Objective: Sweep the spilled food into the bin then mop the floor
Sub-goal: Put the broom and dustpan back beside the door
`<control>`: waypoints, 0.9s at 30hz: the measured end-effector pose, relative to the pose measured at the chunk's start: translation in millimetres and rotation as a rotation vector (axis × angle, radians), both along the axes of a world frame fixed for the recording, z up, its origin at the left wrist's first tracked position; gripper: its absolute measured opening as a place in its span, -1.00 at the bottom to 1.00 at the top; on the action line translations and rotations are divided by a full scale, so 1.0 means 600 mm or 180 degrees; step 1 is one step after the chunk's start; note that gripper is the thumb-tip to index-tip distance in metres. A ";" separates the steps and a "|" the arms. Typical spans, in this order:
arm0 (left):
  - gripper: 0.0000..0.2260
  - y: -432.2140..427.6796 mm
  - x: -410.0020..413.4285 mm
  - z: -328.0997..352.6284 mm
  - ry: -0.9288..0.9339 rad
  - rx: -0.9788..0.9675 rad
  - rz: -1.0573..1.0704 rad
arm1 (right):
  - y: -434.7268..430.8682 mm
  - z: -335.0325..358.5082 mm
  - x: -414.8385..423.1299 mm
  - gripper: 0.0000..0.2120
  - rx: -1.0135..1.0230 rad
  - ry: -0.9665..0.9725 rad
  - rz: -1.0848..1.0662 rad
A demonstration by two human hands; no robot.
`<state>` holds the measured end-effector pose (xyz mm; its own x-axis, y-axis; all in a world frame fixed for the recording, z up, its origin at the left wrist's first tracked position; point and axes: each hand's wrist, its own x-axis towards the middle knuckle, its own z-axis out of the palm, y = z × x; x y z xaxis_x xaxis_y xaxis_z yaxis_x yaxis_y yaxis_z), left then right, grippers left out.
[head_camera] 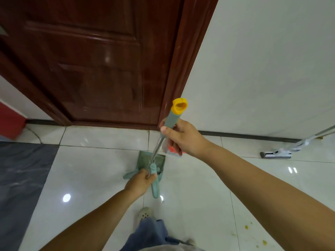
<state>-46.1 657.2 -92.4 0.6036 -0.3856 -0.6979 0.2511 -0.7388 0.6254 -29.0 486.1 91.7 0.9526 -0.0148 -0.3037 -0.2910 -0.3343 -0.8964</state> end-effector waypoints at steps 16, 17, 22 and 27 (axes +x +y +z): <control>-0.63 -0.030 0.089 -0.044 -0.1033 -0.0152 -0.0482 | 0.021 -0.005 -0.019 -0.87 -0.0010 -0.0011 -0.0001; -0.64 -0.036 0.090 -0.043 -0.1142 -0.0140 -0.0589 | 0.022 -0.005 -0.022 -0.89 -0.0040 -0.0047 0.0016; -0.63 -0.062 0.095 -0.045 -0.1262 -0.0233 -0.0514 | 0.005 -0.003 -0.010 -0.94 0.0077 -0.0122 -0.0182; -0.59 -0.064 0.103 -0.061 -0.1265 -0.0146 -0.0300 | -0.016 0.009 0.012 -0.88 0.0176 -0.0085 -0.0234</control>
